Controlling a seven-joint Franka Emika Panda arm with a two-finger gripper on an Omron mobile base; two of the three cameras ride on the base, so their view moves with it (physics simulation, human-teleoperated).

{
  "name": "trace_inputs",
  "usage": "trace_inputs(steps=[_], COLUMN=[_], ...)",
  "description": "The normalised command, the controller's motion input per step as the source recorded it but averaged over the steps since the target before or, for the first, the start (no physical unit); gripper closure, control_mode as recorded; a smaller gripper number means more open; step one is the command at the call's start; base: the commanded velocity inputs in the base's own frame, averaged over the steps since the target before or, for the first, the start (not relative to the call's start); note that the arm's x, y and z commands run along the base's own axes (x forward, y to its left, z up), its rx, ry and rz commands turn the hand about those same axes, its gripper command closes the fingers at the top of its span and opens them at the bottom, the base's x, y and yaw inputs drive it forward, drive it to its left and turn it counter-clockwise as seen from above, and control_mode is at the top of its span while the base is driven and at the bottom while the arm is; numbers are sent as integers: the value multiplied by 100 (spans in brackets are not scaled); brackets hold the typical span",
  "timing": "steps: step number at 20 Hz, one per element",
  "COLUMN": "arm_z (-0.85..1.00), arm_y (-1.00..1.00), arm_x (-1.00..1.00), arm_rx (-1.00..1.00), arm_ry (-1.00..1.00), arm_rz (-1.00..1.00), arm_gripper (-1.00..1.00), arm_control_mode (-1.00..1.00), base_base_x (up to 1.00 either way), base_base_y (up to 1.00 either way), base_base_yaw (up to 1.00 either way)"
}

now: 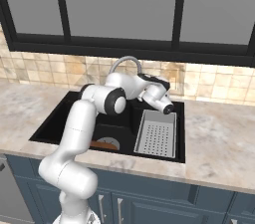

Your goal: Turn on the sink faucet with hot water and rinse the cutting board for ten seconds, then turn off the faucet. Push the cutting board to reach the water if necessary.

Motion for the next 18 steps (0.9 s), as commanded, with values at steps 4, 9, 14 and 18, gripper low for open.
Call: trace_inputs(steps=[4,9,14,18], arm_z=[0,0,0,0], arm_y=[-30,-30,-32,-39], arm_x=[-5,-5,-7,-6], arm_rx=[0,0,0,0], arm_ry=[0,0,0,0], arm_rz=[-1,-2,-3,-3], arm_gripper=[100,100,100,100], arm_control_mode=[-100,-100,-100,-100], base_base_x=[0,0,0,0], base_base_y=[0,0,0,0], base_base_yaw=[0,0,0,0])
